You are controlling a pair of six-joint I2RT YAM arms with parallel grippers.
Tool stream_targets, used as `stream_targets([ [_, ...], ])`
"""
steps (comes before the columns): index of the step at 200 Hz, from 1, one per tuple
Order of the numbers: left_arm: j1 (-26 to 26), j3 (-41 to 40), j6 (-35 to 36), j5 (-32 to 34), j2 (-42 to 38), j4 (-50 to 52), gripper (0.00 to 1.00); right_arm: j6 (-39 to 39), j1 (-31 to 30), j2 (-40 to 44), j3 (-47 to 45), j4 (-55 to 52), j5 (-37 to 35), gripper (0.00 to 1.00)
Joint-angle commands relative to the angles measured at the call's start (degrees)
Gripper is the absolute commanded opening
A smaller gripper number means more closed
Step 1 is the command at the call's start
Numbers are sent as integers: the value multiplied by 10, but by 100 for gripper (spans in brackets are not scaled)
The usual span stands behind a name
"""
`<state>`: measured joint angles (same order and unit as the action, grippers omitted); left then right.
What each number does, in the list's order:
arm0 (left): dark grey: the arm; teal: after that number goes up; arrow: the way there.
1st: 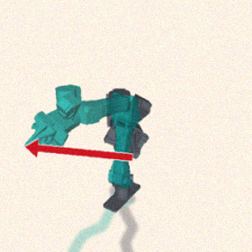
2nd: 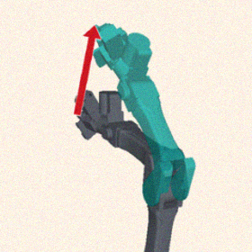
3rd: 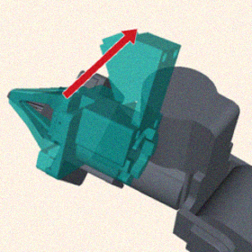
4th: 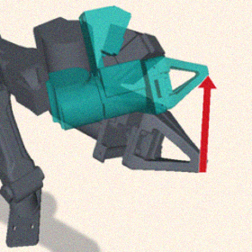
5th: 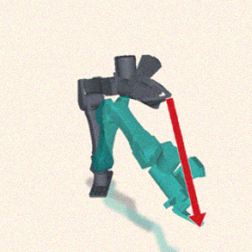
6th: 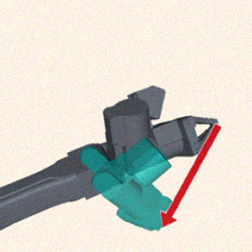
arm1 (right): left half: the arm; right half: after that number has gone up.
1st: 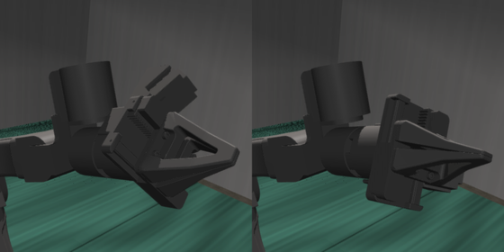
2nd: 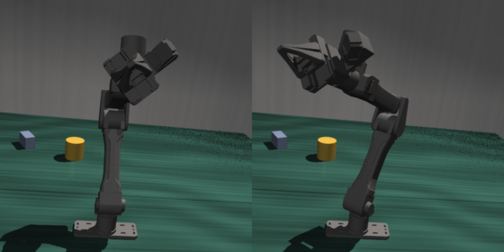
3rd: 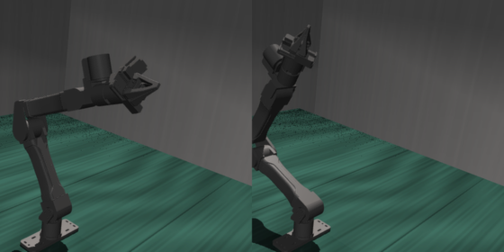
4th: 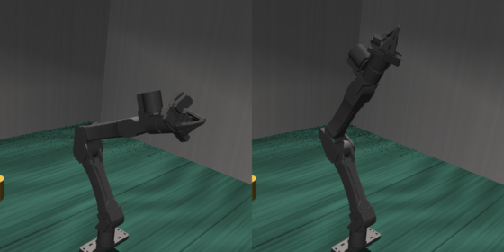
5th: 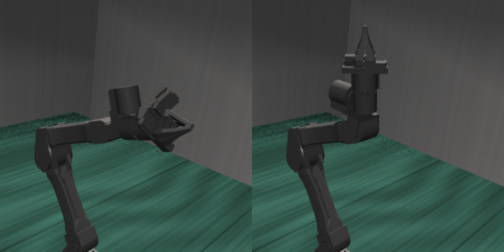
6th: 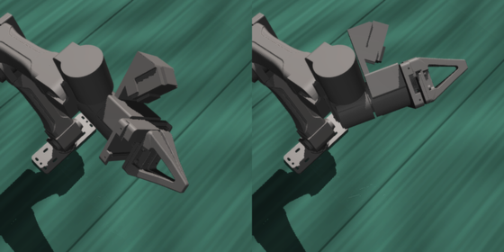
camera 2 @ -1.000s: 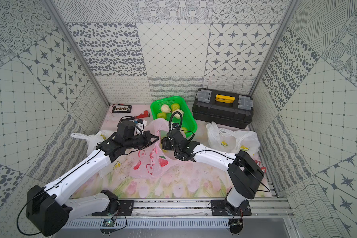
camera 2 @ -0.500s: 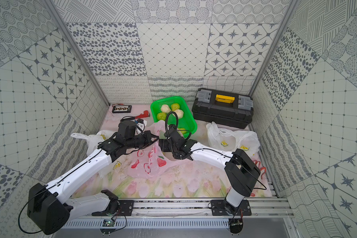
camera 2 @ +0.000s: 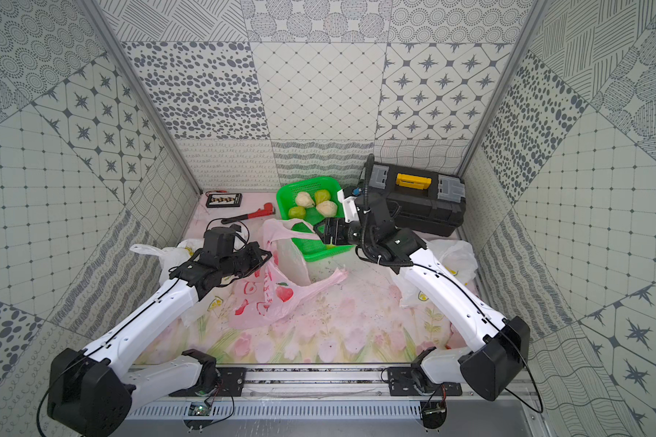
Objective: Place the pears into plastic bags & tie knots
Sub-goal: Pick up the pear from the basket.
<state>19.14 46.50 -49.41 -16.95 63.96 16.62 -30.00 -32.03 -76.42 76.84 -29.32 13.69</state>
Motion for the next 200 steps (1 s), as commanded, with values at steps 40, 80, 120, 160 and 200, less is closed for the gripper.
stream_targets([
  [40,-15,-27,-18,28,-50,17,0,13,50,-181,92,-91,-143,77],
  [80,-14,-13,-3,-9,-39,19,0,40,38,-325,181,-108,-179,76],
  [120,-5,10,17,-26,-28,26,0,54,22,-438,263,-149,-188,79],
  [160,7,15,21,-27,-22,29,0,50,15,-500,300,-155,-176,80],
  [200,12,18,27,-25,-18,32,0,56,13,-544,341,-177,-173,68],
])
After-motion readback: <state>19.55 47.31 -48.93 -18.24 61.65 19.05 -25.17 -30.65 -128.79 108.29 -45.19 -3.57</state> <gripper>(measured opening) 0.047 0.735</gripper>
